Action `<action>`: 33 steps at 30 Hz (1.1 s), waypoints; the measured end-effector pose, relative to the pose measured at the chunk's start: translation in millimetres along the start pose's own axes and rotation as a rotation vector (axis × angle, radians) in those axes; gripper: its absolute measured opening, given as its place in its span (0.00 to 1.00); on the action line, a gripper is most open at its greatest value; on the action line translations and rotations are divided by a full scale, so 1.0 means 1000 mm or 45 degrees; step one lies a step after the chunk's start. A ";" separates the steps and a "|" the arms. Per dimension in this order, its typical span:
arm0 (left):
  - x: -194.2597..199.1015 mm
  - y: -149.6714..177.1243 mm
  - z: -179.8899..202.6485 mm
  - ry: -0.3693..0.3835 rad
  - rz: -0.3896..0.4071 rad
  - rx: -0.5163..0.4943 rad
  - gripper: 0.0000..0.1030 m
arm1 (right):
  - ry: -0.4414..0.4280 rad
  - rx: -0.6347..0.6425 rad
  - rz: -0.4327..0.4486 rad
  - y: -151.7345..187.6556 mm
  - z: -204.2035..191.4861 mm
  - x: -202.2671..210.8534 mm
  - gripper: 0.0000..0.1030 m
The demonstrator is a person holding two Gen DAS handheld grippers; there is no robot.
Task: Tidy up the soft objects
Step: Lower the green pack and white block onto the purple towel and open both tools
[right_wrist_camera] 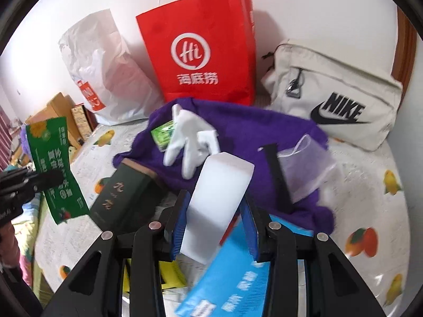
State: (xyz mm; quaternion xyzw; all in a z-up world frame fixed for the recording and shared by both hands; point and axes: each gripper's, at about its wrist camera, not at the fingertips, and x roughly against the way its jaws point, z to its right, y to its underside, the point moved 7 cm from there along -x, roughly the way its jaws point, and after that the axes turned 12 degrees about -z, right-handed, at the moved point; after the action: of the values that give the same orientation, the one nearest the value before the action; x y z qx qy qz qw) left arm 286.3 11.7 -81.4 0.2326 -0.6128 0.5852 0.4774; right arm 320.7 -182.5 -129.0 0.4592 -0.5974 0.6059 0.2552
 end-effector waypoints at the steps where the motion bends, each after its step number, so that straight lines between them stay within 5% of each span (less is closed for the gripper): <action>1: -0.003 -0.004 0.002 0.005 -0.005 -0.002 0.07 | 0.007 0.003 0.003 -0.001 0.003 0.001 0.38; 19: -0.096 -0.082 0.039 0.108 -0.183 -0.084 0.07 | 0.010 -0.056 -0.063 -0.045 0.066 -0.045 0.39; 33: -0.168 -0.104 0.066 0.142 -0.358 -0.113 0.07 | -0.019 -0.041 -0.188 -0.055 0.088 -0.092 0.40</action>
State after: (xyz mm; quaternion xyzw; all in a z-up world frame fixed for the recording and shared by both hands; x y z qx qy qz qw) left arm 427.0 -117.8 -164.4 0.2619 -0.5719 0.4971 0.5976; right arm 430.7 -236.2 -193.3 0.5024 -0.5735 0.5722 0.3020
